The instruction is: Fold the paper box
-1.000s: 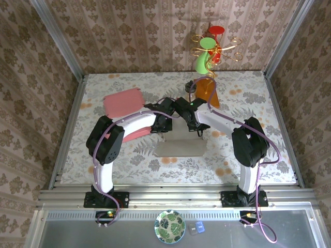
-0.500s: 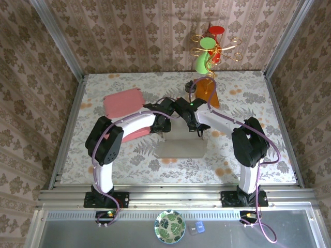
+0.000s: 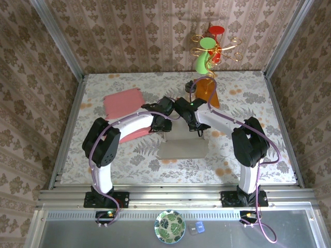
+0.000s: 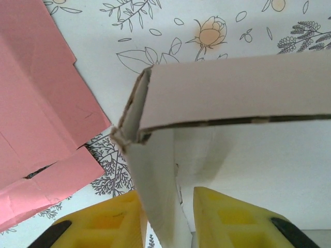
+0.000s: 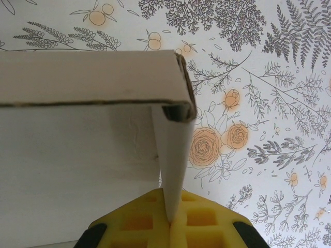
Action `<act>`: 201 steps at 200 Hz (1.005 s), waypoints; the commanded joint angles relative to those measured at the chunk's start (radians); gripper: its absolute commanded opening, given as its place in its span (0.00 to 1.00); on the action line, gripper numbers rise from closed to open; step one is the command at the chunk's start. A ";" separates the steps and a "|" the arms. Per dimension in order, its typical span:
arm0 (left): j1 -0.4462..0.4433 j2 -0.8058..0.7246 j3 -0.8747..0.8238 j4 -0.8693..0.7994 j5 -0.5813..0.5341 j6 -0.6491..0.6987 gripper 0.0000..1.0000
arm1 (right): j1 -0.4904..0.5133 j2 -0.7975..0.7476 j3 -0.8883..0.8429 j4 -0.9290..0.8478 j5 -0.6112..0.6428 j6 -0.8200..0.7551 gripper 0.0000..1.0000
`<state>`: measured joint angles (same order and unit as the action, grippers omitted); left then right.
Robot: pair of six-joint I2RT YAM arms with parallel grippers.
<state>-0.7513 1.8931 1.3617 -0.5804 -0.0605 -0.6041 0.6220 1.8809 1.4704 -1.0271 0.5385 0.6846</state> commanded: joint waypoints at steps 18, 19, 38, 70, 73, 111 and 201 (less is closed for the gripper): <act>-0.004 0.016 0.010 -0.034 -0.050 0.027 0.01 | -0.008 0.004 -0.018 -0.005 0.032 0.018 0.00; -0.004 0.017 0.010 -0.034 -0.051 0.028 0.00 | -0.008 0.004 -0.018 -0.006 0.032 0.017 0.00; -0.016 0.019 0.019 -0.045 -0.075 0.022 0.00 | -0.012 0.003 -0.024 -0.004 0.031 0.021 0.00; -0.031 0.011 0.028 -0.055 -0.090 0.027 0.00 | -0.020 0.000 -0.032 0.000 0.025 0.026 0.00; -0.031 0.010 0.028 -0.055 -0.090 0.027 0.00 | -0.022 0.001 -0.034 0.000 0.025 0.026 0.00; -0.041 -0.025 0.049 -0.069 -0.073 0.017 0.35 | -0.035 0.004 -0.038 -0.001 0.008 0.036 0.00; 0.025 -0.226 0.006 -0.026 0.102 -0.055 0.51 | -0.146 0.006 -0.105 0.010 -0.113 0.117 0.00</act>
<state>-0.7544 1.7477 1.3823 -0.6155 -0.0021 -0.6289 0.5182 1.8809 1.4086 -1.0080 0.4728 0.7330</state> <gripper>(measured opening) 0.525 0.065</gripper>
